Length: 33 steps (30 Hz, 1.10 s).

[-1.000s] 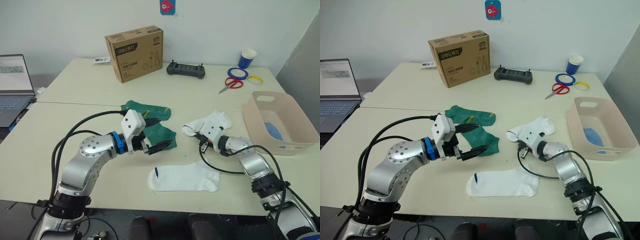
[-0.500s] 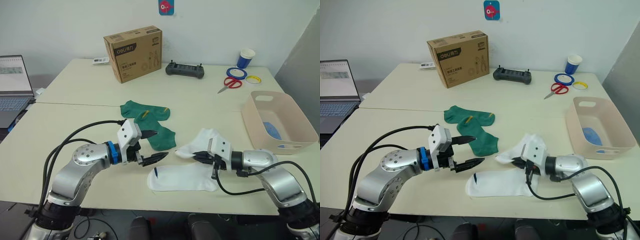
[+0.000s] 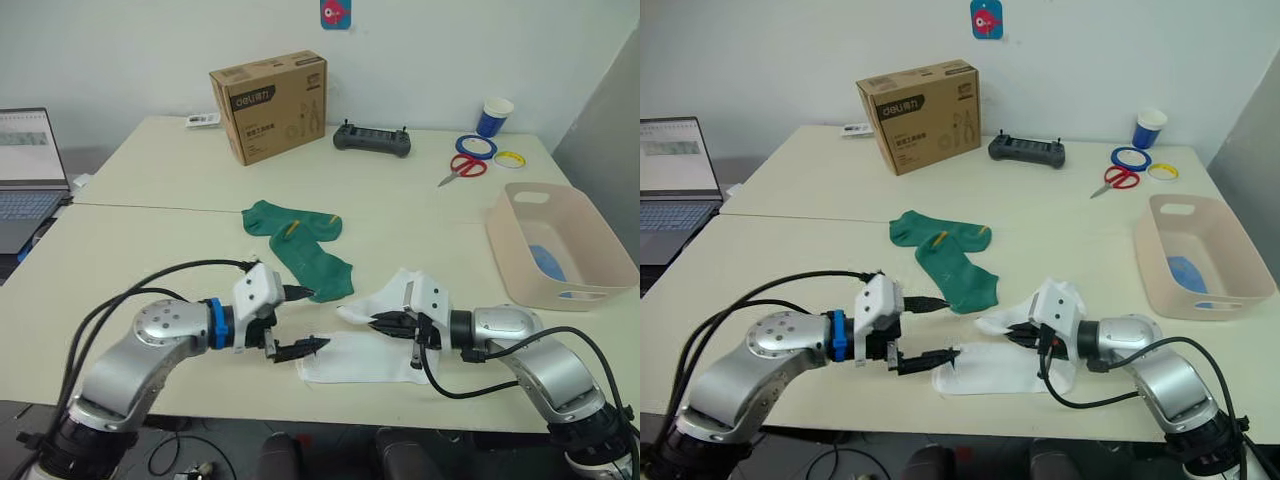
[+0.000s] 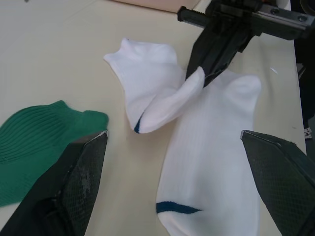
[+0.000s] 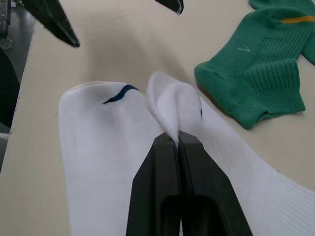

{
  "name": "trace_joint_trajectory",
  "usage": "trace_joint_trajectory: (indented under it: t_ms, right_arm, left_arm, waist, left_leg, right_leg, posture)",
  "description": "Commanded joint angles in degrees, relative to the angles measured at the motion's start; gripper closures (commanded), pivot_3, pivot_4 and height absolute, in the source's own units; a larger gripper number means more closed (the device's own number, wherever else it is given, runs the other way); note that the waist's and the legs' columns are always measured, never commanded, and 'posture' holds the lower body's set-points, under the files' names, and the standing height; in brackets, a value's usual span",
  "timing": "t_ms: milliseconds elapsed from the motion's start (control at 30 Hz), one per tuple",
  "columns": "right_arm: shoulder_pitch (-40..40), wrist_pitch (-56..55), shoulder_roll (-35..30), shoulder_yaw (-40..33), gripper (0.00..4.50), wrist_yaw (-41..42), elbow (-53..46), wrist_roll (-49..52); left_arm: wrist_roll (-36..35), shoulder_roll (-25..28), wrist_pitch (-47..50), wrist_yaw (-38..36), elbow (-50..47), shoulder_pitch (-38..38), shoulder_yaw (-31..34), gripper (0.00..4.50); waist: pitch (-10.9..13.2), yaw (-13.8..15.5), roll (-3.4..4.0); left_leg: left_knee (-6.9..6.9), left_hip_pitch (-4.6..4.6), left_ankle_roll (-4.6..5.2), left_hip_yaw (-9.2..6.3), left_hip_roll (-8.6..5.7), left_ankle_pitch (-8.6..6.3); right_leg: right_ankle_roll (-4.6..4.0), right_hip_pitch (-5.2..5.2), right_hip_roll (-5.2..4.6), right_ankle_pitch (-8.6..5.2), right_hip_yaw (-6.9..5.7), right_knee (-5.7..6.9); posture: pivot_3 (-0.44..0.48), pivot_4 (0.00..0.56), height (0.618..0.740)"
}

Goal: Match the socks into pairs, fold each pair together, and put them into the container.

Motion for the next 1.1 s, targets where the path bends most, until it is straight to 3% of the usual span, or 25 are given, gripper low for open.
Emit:
trace_joint_trajectory:
  t_ms: [33,267,367,567,833,1033,1100]
  right_arm:
    - [-0.28,0.47,-0.42,-0.37,4.48,0.44,-1.41,1.38]
    - [-1.16,0.42,-0.43,-0.03,4.48,0.14,-0.76,1.14]
    - [-1.19,0.62,-0.47,-0.03,4.50,0.20,-1.03,1.38]
    - [-1.27,0.75,-0.53,0.23,4.50,0.34,-1.11,1.52]
    - [-1.38,0.34,-0.37,0.61,4.50,0.98,-0.65,1.68]
    - [-1.66,0.12,-0.20,0.70,4.50,1.30,-0.38,1.56]
    - [-1.61,-0.01,-0.19,0.40,4.04,1.43,-0.34,1.72]
  left_arm:
    - [3.66,-1.56,-4.73,1.03,-0.81,-1.07,-2.38,0.00]
    - [12.50,-3.22,-14.81,-0.79,4.38,-3.50,-8.41,0.00]
    - [14.58,-3.61,-17.52,-1.39,6.67,-4.21,-9.66,0.52]
    - [16.66,-4.62,-15.99,-1.21,5.90,-8.18,-10.77,2.14]
    - [16.32,-3.88,-16.25,-2.21,6.05,-7.75,-10.05,4.48]
    - [16.72,-4.19,-17.10,-2.29,6.44,-7.50,-10.47,4.48]
    - [16.85,-4.19,-17.66,-2.35,6.83,-7.24,-10.51,4.50]
  waist:
    - [0.01,0.02,-0.02]
    - [0.01,-0.08,-0.02]
    - [0.01,-0.10,-0.01]
    - [0.01,-0.05,-0.02]
    - [0.01,-0.12,-0.01]
    - [0.01,-0.12,-0.02]
    - [0.01,-0.12,-0.01]
  left_leg:
    - [0.01,0.00,0.00,0.00,0.00,0.00]
    - [0.00,0.01,0.00,0.01,0.00,0.00]
    - [-0.01,0.01,0.00,-0.01,0.00,0.00]
    - [0.04,-0.02,0.00,0.02,-0.01,0.00]
    - [0.00,0.00,0.01,-0.07,0.00,0.00]
    - [0.02,0.00,0.01,-0.05,0.00,0.00]
    - [0.02,0.00,0.01,-0.06,0.00,0.00]
  right_leg:
    - [0.00,0.00,0.00,0.00,-0.01,0.00]
    - [0.01,0.00,0.01,0.01,0.02,0.01]
    - [0.00,-0.01,0.03,0.01,0.01,0.01]
    - [0.03,0.00,0.01,0.02,0.02,0.02]
    - [0.02,0.00,0.06,0.02,-0.01,0.03]
    - [0.03,0.00,0.04,0.02,0.00,0.03]
    - [0.03,0.00,0.05,0.02,-0.01,0.03]
  posture:
    - [0.000,0.150,0.740]
    - [0.000,0.150,0.740]
    - [0.000,0.150,0.740]
    - [0.000,0.150,0.740]
    - [0.000,0.150,0.740]
    - [0.000,0.150,0.740]
    - [0.000,0.150,0.740]
